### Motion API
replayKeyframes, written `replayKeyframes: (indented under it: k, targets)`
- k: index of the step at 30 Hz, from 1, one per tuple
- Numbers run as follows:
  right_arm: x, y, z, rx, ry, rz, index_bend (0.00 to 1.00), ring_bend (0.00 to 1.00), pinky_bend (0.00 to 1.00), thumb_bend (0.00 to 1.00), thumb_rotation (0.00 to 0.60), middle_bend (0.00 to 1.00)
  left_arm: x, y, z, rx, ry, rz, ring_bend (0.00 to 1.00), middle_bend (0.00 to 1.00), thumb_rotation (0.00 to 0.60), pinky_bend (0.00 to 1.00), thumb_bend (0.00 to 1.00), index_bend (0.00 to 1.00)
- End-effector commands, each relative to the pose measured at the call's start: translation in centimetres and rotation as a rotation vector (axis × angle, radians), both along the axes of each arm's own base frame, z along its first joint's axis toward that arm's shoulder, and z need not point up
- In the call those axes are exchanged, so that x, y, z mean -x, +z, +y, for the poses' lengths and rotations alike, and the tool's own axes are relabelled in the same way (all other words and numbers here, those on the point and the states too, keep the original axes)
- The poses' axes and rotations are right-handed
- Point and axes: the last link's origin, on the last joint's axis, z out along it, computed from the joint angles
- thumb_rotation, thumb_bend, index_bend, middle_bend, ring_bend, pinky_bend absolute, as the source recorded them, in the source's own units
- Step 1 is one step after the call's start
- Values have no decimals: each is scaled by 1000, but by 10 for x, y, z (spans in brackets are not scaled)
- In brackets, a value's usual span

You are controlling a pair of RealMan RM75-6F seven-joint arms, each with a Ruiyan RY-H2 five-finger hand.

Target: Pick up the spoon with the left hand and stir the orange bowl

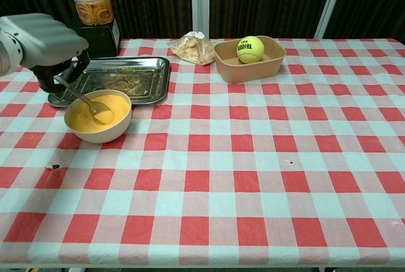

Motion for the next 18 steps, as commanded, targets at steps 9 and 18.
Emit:
replayKeyframes:
  k: [9,18]
  targets:
    - [0,2,3,6,-2,-2,0,0,0,227,600,9,-1,6,5,-70,-70,132,892,899,600,934,423,648]
    - [1,0,5,-2,-5,-8,0,0,0,228,600,9,0,-21,-3,-139,-167,315,892,899,600,934,448,650]
